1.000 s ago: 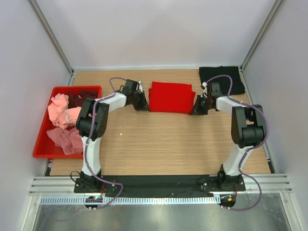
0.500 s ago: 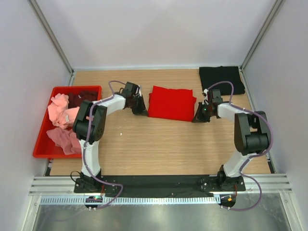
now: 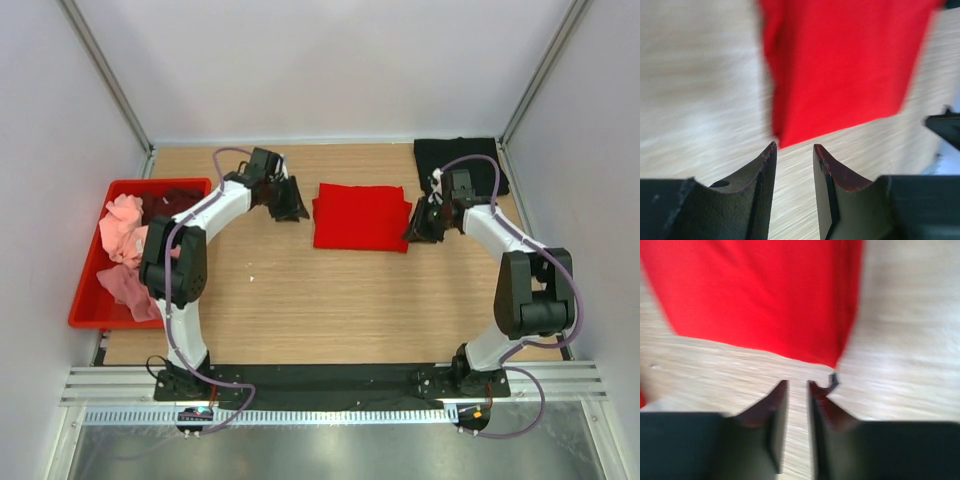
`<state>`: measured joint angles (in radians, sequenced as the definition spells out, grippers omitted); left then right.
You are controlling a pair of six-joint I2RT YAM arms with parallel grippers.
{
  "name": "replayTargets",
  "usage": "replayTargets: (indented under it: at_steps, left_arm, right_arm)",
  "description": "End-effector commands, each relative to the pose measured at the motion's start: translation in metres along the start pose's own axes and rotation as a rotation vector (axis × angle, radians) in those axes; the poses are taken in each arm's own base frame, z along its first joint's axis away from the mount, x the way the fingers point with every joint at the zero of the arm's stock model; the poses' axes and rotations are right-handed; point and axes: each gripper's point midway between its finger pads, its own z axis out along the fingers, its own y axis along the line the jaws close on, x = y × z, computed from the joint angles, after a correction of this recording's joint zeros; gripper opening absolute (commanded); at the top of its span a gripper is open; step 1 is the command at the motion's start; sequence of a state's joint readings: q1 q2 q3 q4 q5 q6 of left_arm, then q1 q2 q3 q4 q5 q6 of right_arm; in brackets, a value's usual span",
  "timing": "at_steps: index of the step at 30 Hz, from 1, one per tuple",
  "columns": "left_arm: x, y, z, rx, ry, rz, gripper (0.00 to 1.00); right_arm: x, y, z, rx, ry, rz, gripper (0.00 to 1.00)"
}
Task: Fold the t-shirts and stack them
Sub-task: Fold the tshirt
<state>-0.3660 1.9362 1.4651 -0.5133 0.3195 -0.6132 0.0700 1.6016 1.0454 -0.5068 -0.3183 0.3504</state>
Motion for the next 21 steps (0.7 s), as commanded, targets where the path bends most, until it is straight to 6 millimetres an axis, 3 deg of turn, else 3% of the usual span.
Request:
replayTargets:
  at_steps: [1, 3, 4, 6, 7, 9, 10, 11, 13, 14, 16, 17, 18, 21]
  left_arm:
    - [-0.044, -0.08, -0.024, 0.3, -0.09, 0.051, 0.37]
    - [-0.058, -0.096, -0.016, 0.371, -0.103, 0.046, 0.36]
    - [-0.057, -0.091, 0.003, 0.373, -0.077, 0.031, 0.36]
    - [-0.073, -0.108, 0.007, 0.447, -0.101, 0.046, 0.36]
    - [-0.079, -0.11, 0.012, 0.464, -0.108, 0.046, 0.36]
    - [-0.092, -0.11, 0.033, 0.481, -0.126, 0.044, 0.36]
    - [-0.098, -0.109, 0.039, 0.484, -0.133, 0.037, 0.36]
    - [-0.105, -0.105, 0.056, 0.483, -0.132, 0.028, 0.36]
    - [-0.112, -0.094, 0.073, 0.483, -0.12, -0.011, 0.36]
    - [-0.115, -0.09, 0.079, 0.479, -0.12, -0.022, 0.36]
    - [-0.124, -0.069, 0.099, 0.442, -0.137, -0.052, 0.36]
    - [-0.128, -0.062, 0.103, 0.433, -0.148, -0.062, 0.36]
    - [-0.128, -0.056, 0.112, 0.427, -0.142, -0.074, 0.36]
    - [-0.131, -0.054, 0.112, 0.453, -0.122, -0.101, 0.34]
  right_arm:
    - [-0.052, 0.048, -0.019, -0.215, -0.095, -0.035, 0.24]
    - [-0.077, 0.06, -0.01, -0.307, -0.112, -0.019, 0.17]
    - [-0.09, 0.071, -0.01, -0.382, -0.13, -0.034, 0.14]
    - [-0.104, 0.081, -0.002, -0.455, -0.12, -0.014, 0.13]
    - [-0.127, 0.071, 0.009, -0.481, -0.147, 0.005, 0.13]
    - [-0.144, 0.084, 0.01, -0.588, -0.137, 0.015, 0.13]
    - [-0.144, 0.073, 0.034, -0.595, -0.098, 0.044, 0.13]
    - [-0.147, 0.071, 0.04, -0.605, -0.082, 0.051, 0.14]
    - [-0.159, 0.066, 0.053, -0.62, -0.082, 0.043, 0.14]
    - [-0.157, 0.049, 0.073, -0.607, -0.056, 0.083, 0.14]
    - [-0.173, 0.038, 0.08, -0.636, -0.083, 0.121, 0.14]
    - [-0.172, 0.019, 0.094, -0.635, -0.07, 0.189, 0.14]
    - [-0.178, 0.014, 0.096, -0.657, -0.085, 0.198, 0.14]
    - [-0.182, 0.004, 0.101, -0.68, -0.09, 0.229, 0.13]
